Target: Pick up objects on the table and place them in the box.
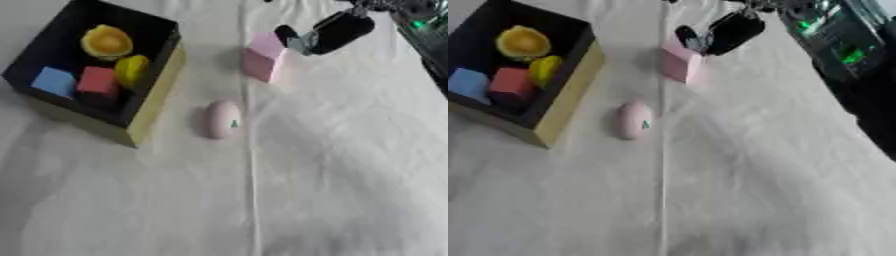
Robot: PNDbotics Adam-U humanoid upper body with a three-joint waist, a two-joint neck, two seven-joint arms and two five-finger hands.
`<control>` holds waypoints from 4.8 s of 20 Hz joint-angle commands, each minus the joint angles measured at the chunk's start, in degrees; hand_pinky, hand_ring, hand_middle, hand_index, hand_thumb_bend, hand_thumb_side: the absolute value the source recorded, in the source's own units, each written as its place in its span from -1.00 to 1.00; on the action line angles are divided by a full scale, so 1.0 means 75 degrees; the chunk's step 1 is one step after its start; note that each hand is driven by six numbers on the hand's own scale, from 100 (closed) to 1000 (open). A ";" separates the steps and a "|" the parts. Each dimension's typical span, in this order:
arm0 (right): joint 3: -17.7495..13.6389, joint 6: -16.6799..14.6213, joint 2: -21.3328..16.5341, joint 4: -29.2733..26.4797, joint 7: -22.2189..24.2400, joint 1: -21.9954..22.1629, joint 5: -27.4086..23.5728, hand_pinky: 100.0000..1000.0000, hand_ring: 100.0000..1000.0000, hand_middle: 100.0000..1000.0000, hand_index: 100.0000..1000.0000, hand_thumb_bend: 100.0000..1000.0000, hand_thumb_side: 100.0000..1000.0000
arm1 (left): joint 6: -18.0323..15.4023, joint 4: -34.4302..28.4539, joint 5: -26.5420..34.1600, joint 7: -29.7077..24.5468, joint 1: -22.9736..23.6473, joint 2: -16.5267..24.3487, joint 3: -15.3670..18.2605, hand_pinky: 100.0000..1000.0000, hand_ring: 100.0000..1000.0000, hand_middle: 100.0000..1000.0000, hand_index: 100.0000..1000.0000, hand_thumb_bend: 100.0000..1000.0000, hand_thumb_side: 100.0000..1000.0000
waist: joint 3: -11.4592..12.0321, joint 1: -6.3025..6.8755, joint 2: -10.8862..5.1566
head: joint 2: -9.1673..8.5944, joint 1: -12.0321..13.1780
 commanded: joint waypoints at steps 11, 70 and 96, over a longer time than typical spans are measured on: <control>0.0069 0.0201 -0.0223 0.0440 -0.0255 0.0070 0.0428 0.71 0.80 0.58 0.78 -0.76 -0.37 | 0.0052 -0.0114 0.0005 -0.0015 -0.0087 0.0147 0.0047 0.38 0.34 0.23 0.56 -0.30 -0.13 | -0.0012 -0.0030 -0.0310 | -0.0002 0.0085; 0.0128 0.1310 0.0588 0.1461 -0.0331 -0.0400 0.0913 0.80 0.87 0.63 0.85 -0.46 -0.43 | 0.0184 -0.0114 -0.0025 -0.0144 -0.0156 0.0025 0.0025 0.38 0.35 0.24 0.56 -0.31 -0.13 | 0.0025 -0.0171 -0.0181 | -0.0022 0.0124; 0.0233 0.1339 0.0949 0.2273 -0.0410 -0.0326 0.1672 0.80 0.89 0.66 0.88 -0.50 -0.16 | 0.0193 -0.0114 -0.0028 -0.0161 -0.0221 -0.0058 0.0013 0.37 0.35 0.24 0.55 -0.32 -0.12 | 0.0103 -0.0190 -0.0050 | -0.0084 0.0095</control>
